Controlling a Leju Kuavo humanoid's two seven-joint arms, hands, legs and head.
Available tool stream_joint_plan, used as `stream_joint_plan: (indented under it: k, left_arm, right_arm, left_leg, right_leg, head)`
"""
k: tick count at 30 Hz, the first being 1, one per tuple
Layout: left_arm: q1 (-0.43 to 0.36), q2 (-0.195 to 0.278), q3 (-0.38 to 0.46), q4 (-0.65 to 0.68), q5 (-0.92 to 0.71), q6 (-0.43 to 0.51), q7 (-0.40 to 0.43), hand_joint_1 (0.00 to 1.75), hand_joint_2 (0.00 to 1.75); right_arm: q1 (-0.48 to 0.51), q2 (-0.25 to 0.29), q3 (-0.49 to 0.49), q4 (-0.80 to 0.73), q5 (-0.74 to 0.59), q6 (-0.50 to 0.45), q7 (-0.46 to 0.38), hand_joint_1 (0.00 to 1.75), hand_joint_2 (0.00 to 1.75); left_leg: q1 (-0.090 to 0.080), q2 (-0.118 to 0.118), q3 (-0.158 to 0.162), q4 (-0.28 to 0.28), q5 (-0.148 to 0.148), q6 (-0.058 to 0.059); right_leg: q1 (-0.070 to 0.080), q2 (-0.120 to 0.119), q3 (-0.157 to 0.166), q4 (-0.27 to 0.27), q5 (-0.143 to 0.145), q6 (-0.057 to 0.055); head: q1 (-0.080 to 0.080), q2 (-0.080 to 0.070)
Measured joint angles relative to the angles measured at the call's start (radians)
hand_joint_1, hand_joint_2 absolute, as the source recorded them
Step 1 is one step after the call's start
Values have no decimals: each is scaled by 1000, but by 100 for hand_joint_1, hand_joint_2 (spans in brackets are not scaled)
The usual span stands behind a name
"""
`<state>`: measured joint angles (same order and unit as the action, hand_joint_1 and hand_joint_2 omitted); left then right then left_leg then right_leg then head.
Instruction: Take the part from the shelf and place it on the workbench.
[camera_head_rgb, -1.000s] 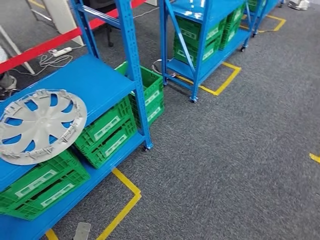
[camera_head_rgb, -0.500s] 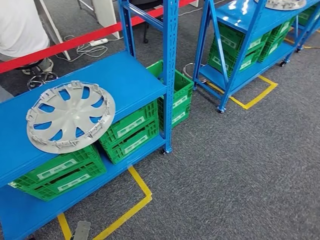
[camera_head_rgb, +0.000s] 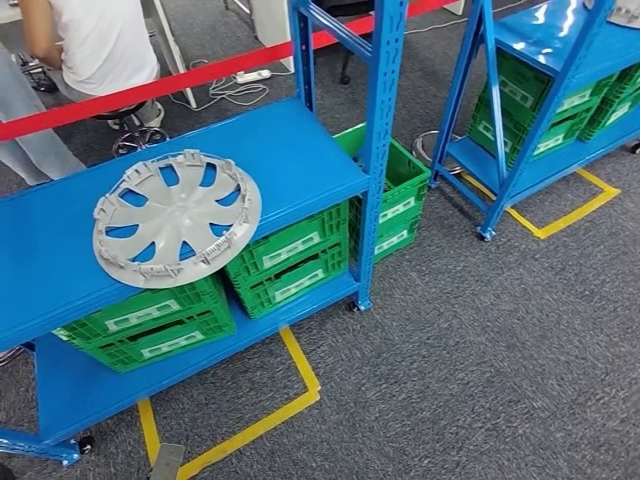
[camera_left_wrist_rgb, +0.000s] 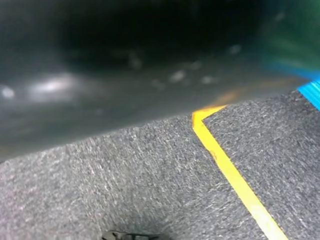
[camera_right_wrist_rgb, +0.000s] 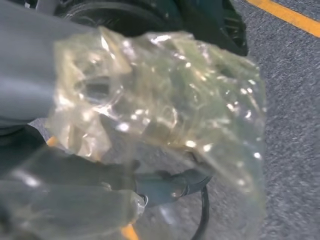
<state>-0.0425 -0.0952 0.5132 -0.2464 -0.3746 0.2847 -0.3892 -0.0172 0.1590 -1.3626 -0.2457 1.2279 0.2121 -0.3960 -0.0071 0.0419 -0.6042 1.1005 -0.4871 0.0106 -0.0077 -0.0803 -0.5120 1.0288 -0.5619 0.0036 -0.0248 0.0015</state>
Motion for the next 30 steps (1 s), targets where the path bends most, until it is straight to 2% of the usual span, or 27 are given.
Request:
stream_joint_plan:
  k: [1,2,4,5,6,7,8,9,10,11,12,13,14,15,16,17,18,19,20,22,23,24,25,26,27,28,30]
  left_arm:
    - [-3,0,1,0,0,0,0,0,0]
    - [-5,-1,2,0,0,2,0,0,0]
    - [-4,-3,3,0,0,8,0,0,0]
    - [-1,-5,4,0,1,11,-1,0,0]
    - [1,-7,5,0,1,13,-1,0,0]
    - [1,-8,6,0,2,14,-1,0,0]
    - [0,-10,6,0,2,14,-1,0,0]
    - [-2,-12,7,0,3,14,-1,0,0]
    - [-3,-14,8,0,3,14,-1,0,0]
    - [-3,-16,8,0,3,14,-1,0,0]
    - [-2,-18,9,0,3,14,-1,0,0]
    - [-1,-19,10,0,3,14,-1,0,0]
    - [-1,-21,11,0,3,14,-1,0,0]
    - [-2,-21,11,0,3,14,-1,0,0]
    - [-4,-22,12,0,3,14,-1,0,0]
    - [-5,-22,12,0,3,14,-1,0,0]
    - [-5,-22,13,0,3,14,0,0,0]
    - [-4,-22,14,0,3,14,0,0,0]
    - [-2,-22,14,0,3,15,0,0,0]
    - [0,-22,15,0,3,15,0,0,0]
    - [-2,-22,15,0,3,16,0,0,0]
    - [-5,-23,15,0,2,16,0,0,0]
    - [-6,-24,15,0,2,16,0,0,0]
    - [-6,-25,15,0,2,15,0,0,0]
    - [-5,-25,15,0,1,15,0,0,0]
    - [-3,-25,15,0,1,15,0,0,0]
    - [0,-24,15,0,1,15,0,0,0]
  right_arm:
    - [0,0,0,0,0,0,0,0,0]
    - [-1,0,0,0,0,0,-1,0,0]
    - [-6,1,-1,0,0,1,-1,0,0]
    - [-9,1,-1,0,0,1,-1,0,0]
    - [-12,1,-1,0,0,1,-1,0,0]
    - [-13,0,-1,0,0,1,-2,0,0]
    - [-12,0,-1,0,0,1,-2,0,0]
    - [-10,0,-1,0,0,1,-2,0,0]
    - [-8,0,-1,0,0,0,-1,0,0]
    - [-6,0,-1,0,0,0,-1,0,0]
    - [-5,0,-1,0,0,0,-1,0,0]
    - [-4,0,-1,0,0,0,-1,0,0]
    - [-4,0,-2,0,0,0,-1,0,0]
    - [-4,0,-1,0,0,0,-1,0,0]
    - [-4,-1,-1,0,0,0,-1,0,0]
    - [-3,-1,-1,0,0,0,-1,0,0]
    - [-2,-1,-1,0,0,1,0,0,0]
    - [-2,-1,-2,0,0,1,0,0,0]
    - [-2,-1,-2,0,0,1,0,0,0]
    - [-2,-2,-2,0,-1,0,-1,0,0]
    - [-1,-3,-2,0,-1,0,-2,0,0]
    - [1,-3,-2,0,-1,1,-2,0,0]
    - [2,-3,-2,0,-1,1,-2,0,0]
    - [2,-3,-2,0,-1,0,-2,0,0]
    - [2,-3,-2,0,-1,-1,-2,0,0]
    - [2,-3,-2,0,-1,-2,-2,0,0]
    - [0,-3,-2,0,0,-9,-3,0,0]
  left_leg:
    - [-6,17,17,-37,7,7]
    - [-10,24,24,-53,2,11]
    - [-10,7,28,-69,0,14]
    - [-7,-4,32,-78,3,16]
    - [-3,-14,37,-88,8,19]
    - [2,-24,42,-95,11,20]
    - [3,-35,44,-98,12,22]
    - [4,-48,44,-98,12,23]
    - [4,-61,45,-98,12,23]
    - [5,-75,46,-98,10,23]
    - [5,-88,49,-97,9,21]
    - [6,-102,52,-96,7,18]
    - [8,-115,55,-95,4,14]
    - [8,-127,56,-91,0,8]
    - [8,-139,54,-87,-3,3]
    - [8,-149,50,-85,-4,-3]
    - [9,-159,45,-84,-3,-9]
    - [11,-169,43,-84,-1,-15]
    - [11,-165,41,-83,-2,-20]
    - [9,-119,21,-42,-28,-30]
    - [9,-87,-3,8,-55,-34]
    - [9,-64,-37,74,-86,-39]
    - [11,-55,-71,138,-110,-42]
    - [12,-51,-95,183,-120,-43]
    - [13,-49,-103,195,-111,-43]
    - [13,-47,-91,168,-82,-42]
    - [11,-39,-30,45,-9,-30]
  right_leg:
    - [3,-12,1,-1,-4,3]
    - [4,-23,4,-3,-7,7]
    - [6,-44,14,-9,-10,15]
    - [5,-37,19,-7,-15,19]
    - [4,-15,13,10,-29,23]
    - [3,15,-5,50,-52,26]
    - [1,47,-36,111,-80,29]
    - [-1,66,-74,182,-107,32]
    - [-2,75,-110,240,-121,35]
    - [-2,78,-134,268,-117,37]
    - [-3,79,-142,262,-94,39]
    - [-5,84,-128,211,-50,40]
    - [-8,98,-102,142,-7,40]
    - [-11,123,-77,79,22,41]
    - [-14,145,-54,30,39,39]
    - [-15,161,-44,10,39,35]
    - [-15,165,-40,6,34,30]
    - [-14,156,-36,4,34,23]
    - [-15,145,-35,1,36,17]
    - [-17,119,-29,-5,37,4]
    - [-17,104,-26,-6,35,-2]
    - [-15,87,-24,-7,32,-6]
    - [-13,71,-23,-7,30,-8]
    - [-12,56,-21,-7,27,-9]
    - [-12,43,-18,-7,24,-10]
    - [-11,32,-14,-7,20,-9]
    - [-10,17,-6,-7,12,-4]
  head:
    - [0,0]
    - [0,0]
    - [-1,0]
    - [0,0]
    - [1,0]
    - [3,0]
    - [6,0]
    - [7,0]
    - [8,0]
    - [8,0]
    - [8,0]
    - [8,0]
    - [8,0]
    - [9,0]
    - [8,0]
    - [8,0]
    - [8,0]
    - [8,0]
    - [8,0]
    - [1,0]
    - [-2,0]
    - [-6,0]
    - [-6,0]
    - [-6,0]
    - [-6,0]
    - [-6,0]
    - [-6,0]
